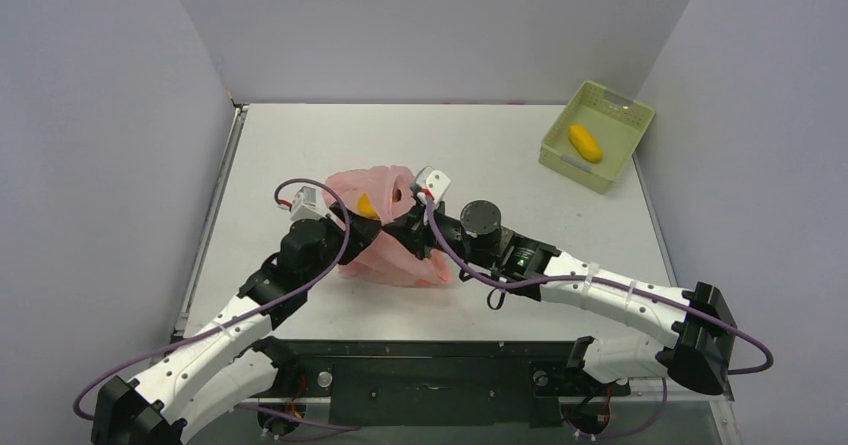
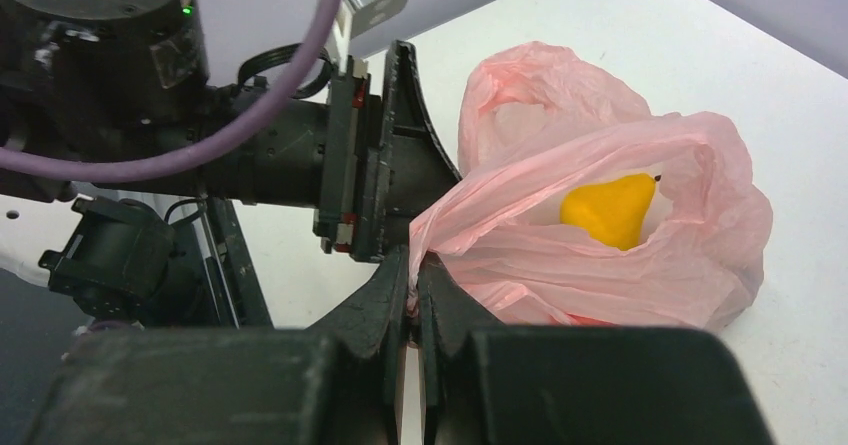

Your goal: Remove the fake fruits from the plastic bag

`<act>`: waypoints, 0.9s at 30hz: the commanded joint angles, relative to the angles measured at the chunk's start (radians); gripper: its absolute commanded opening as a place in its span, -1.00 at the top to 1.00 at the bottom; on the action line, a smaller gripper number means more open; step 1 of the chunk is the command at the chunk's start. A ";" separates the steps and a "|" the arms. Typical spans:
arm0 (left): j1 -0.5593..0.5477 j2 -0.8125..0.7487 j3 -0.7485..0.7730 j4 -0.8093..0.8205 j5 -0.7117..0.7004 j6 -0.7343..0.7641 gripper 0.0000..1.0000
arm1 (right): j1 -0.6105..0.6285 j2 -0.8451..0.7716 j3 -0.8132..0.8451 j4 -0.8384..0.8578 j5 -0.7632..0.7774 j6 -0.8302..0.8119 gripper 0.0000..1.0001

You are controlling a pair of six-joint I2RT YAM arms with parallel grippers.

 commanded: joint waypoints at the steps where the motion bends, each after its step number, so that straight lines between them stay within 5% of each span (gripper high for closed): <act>1: 0.001 0.074 0.076 0.024 -0.040 0.083 -0.17 | -0.025 -0.030 -0.001 0.054 -0.028 0.022 1.00; 8: 0.057 0.006 0.033 -0.062 0.031 0.185 0.96 | -0.122 -0.044 -0.016 0.080 -0.005 0.064 1.00; 17: 0.264 -0.269 -0.073 -0.151 0.400 0.242 1.00 | -0.425 0.104 0.045 0.073 -0.213 0.241 1.00; 27: 0.331 -0.374 -0.079 -0.097 0.518 0.223 1.00 | -0.506 0.463 0.324 -0.187 0.128 0.023 1.00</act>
